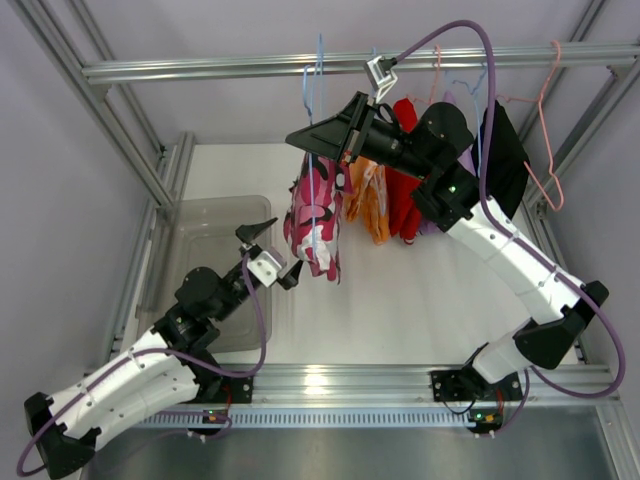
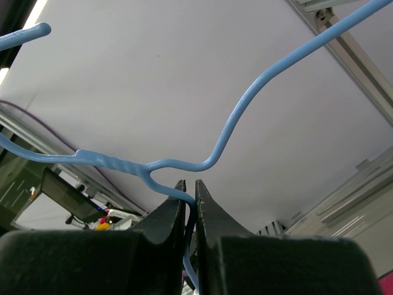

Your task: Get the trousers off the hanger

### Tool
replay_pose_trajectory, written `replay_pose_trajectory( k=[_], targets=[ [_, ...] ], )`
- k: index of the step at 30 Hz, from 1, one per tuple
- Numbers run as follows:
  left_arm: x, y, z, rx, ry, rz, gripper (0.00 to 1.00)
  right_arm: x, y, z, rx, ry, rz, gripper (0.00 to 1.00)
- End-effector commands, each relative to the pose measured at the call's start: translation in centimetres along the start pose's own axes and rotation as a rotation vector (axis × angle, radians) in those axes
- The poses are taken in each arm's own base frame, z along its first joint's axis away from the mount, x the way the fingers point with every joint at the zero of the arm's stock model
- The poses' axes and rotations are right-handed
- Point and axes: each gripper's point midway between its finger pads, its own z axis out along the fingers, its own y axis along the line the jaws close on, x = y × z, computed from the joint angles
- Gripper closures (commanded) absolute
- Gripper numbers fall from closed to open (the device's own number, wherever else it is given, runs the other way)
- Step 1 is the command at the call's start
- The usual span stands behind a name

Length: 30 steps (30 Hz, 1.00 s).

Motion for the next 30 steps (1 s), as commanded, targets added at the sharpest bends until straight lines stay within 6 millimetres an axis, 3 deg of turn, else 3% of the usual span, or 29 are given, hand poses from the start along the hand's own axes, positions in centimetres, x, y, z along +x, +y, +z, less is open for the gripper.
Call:
replay_pose_trajectory(
  k=[1, 8, 11, 26, 30],
  targets=[
    [-1.0, -0.2, 0.0, 0.020, -0.038, 0.000, 0.04, -3.8, 8.0, -2.2, -0.194, -0.125, -0.163, 1.00],
    [-0.9, -1.9, -0.6, 0.108, -0.050, 0.007, 0.04, -3.8, 8.1, -2.1, -0.192, -0.126, -0.170, 1.00],
    [-0.2, -0.9, -0.6, 0.044, -0.010, -0.023, 0.03, -3.8, 8.0, -2.1, -0.191, -0.125, -0.165, 1.00],
    [-0.6, -1.2, 0.9, 0.047, -0.039, -0.044, 0.04, -3.7, 7.8, -2.1, -0.181, -0.126, -0.162, 1.00],
    [-0.3, -0.3, 1.3, -0.003, -0.023, -0.048, 0.05, -3.6, 7.6, -2.2, -0.176, -0.123, -0.157, 1.00]
  ],
)
